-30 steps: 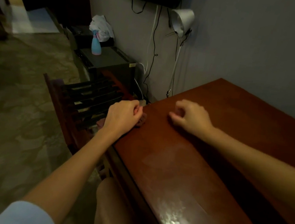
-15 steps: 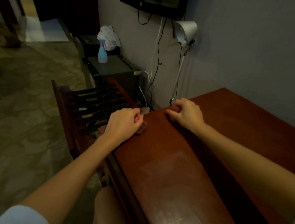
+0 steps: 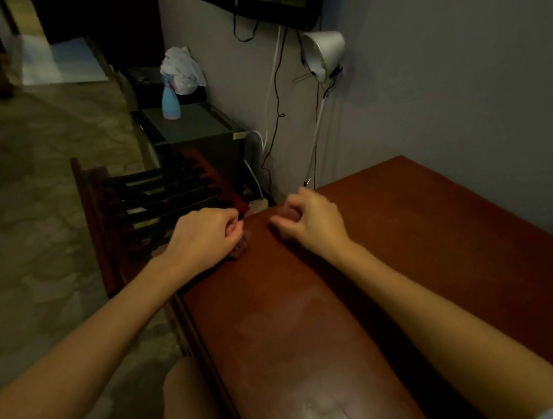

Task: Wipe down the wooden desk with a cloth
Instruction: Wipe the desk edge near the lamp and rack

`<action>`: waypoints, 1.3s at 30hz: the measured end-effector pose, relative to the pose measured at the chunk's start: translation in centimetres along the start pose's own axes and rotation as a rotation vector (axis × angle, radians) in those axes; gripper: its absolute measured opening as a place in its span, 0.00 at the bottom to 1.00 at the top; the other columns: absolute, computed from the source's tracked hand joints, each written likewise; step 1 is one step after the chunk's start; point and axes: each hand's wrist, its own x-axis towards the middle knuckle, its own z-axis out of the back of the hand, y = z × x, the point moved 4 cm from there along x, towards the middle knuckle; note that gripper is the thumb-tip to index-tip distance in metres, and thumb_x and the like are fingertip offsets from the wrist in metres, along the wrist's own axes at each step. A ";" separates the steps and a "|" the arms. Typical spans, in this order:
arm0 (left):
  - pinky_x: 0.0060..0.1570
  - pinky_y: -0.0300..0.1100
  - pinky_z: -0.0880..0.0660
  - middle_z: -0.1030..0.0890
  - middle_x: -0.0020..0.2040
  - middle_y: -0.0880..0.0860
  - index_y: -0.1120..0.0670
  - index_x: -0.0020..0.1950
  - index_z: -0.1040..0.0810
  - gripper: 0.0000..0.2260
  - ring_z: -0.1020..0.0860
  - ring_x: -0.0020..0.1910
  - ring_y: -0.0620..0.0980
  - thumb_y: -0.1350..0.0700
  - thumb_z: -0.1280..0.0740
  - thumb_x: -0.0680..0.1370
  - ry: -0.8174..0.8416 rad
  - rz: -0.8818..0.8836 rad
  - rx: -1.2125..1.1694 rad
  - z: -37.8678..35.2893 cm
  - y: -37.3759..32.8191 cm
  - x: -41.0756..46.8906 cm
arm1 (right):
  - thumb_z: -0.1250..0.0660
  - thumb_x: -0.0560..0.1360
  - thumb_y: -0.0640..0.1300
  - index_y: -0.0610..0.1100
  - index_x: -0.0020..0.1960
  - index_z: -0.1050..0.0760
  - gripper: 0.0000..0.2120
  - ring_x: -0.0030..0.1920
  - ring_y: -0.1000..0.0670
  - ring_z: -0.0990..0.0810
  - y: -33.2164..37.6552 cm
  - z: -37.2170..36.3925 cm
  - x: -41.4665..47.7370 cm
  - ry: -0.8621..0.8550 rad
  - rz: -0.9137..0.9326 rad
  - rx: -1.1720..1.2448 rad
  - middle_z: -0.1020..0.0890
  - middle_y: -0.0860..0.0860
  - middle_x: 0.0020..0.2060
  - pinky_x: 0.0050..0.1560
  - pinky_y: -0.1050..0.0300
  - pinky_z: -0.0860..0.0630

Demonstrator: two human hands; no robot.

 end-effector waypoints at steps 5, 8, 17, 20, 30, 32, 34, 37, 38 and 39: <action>0.33 0.41 0.33 0.24 0.38 0.47 0.50 0.43 0.25 0.12 0.24 0.38 0.47 0.50 0.45 0.82 0.247 0.028 0.076 0.8 -1.3 2.6 | 0.34 0.73 0.58 0.52 0.39 0.31 0.12 0.39 0.57 0.29 -4.1 2.4 -1.6 0.078 -0.017 -0.078 0.29 0.55 0.41 0.39 0.60 0.30; 0.37 0.43 0.28 0.22 0.41 0.48 0.50 0.48 0.25 0.12 0.23 0.39 0.47 0.49 0.46 0.82 0.197 0.047 0.024 1.0 -2.7 3.2 | 0.32 0.73 0.56 0.54 0.36 0.32 0.12 0.41 0.56 0.27 -7.6 3.8 1.2 -0.023 -0.192 -0.100 0.28 0.55 0.41 0.41 0.60 0.28; 0.46 0.47 0.24 0.20 0.47 0.54 0.55 0.55 0.24 0.14 0.20 0.46 0.55 0.49 0.46 0.83 0.111 -0.046 0.039 -3.5 -8.8 7.7 | 0.33 0.73 0.57 0.56 0.34 0.37 0.16 0.39 0.56 0.30 -7.4 4.3 -2.3 0.025 -0.103 -0.100 0.32 0.58 0.37 0.33 0.64 0.40; 0.40 0.46 0.24 0.21 0.41 0.52 0.53 0.49 0.25 0.12 0.21 0.39 0.51 0.50 0.46 0.83 0.001 -0.060 -0.028 -4.6 -9.6 8.2 | 0.32 0.73 0.55 0.51 0.38 0.29 0.11 0.43 0.53 0.25 -12.1 5.7 -0.2 -0.063 -0.288 -0.100 0.28 0.55 0.41 0.36 0.63 0.35; 0.33 0.42 0.29 0.24 0.35 0.47 0.51 0.45 0.24 0.12 0.24 0.33 0.47 0.49 0.44 0.82 -0.093 -0.074 -0.096 -5.4 -8.8 8.4 | 0.32 0.73 0.55 0.55 0.33 0.35 0.15 0.36 0.59 0.31 -11.5 5.2 -0.8 0.009 -0.149 -0.029 0.32 0.57 0.36 0.35 0.60 0.38; 0.33 0.42 0.28 0.23 0.36 0.48 0.52 0.48 0.22 0.12 0.24 0.33 0.47 0.50 0.44 0.82 -0.092 -0.078 -0.109 -5.4 -9.0 8.3 | 0.31 0.73 0.53 0.54 0.34 0.34 0.14 0.39 0.56 0.28 -14.7 6.4 1.2 -0.085 -0.309 -0.050 0.29 0.56 0.39 0.36 0.63 0.37; 0.33 0.41 0.30 0.22 0.37 0.49 0.52 0.50 0.22 0.12 0.24 0.34 0.48 0.50 0.44 0.82 -0.087 -0.070 -0.114 -5.3 -9.1 8.3 | 0.31 0.73 0.53 0.51 0.36 0.31 0.12 0.43 0.53 0.25 -14.6 5.5 3.1 -0.130 -0.331 -0.072 0.27 0.53 0.42 0.39 0.61 0.30; 0.33 0.42 0.31 0.22 0.38 0.51 0.52 0.49 0.24 0.12 0.23 0.35 0.50 0.51 0.45 0.82 -0.093 -0.045 -0.084 -5.3 -8.8 8.4 | 0.31 0.73 0.53 0.49 0.38 0.29 0.11 0.40 0.54 0.27 -10.1 3.1 2.3 -0.026 -0.160 -0.013 0.29 0.54 0.40 0.39 0.59 0.30; 0.33 0.42 0.31 0.22 0.37 0.51 0.52 0.48 0.24 0.12 0.24 0.34 0.50 0.51 0.45 0.82 -0.092 -0.036 -0.072 -5.4 -8.8 8.4 | 0.31 0.73 0.53 0.49 0.38 0.29 0.11 0.38 0.56 0.29 -9.3 3.0 1.1 0.031 -0.106 -0.001 0.30 0.56 0.39 0.37 0.62 0.33; 0.32 0.42 0.32 0.22 0.37 0.50 0.52 0.48 0.24 0.12 0.25 0.33 0.49 0.51 0.45 0.82 -0.091 -0.029 -0.066 -5.4 -8.7 8.4 | 0.31 0.73 0.54 0.49 0.39 0.29 0.11 0.37 0.57 0.29 -9.6 3.3 0.2 0.071 -0.088 0.001 0.30 0.56 0.38 0.36 0.64 0.34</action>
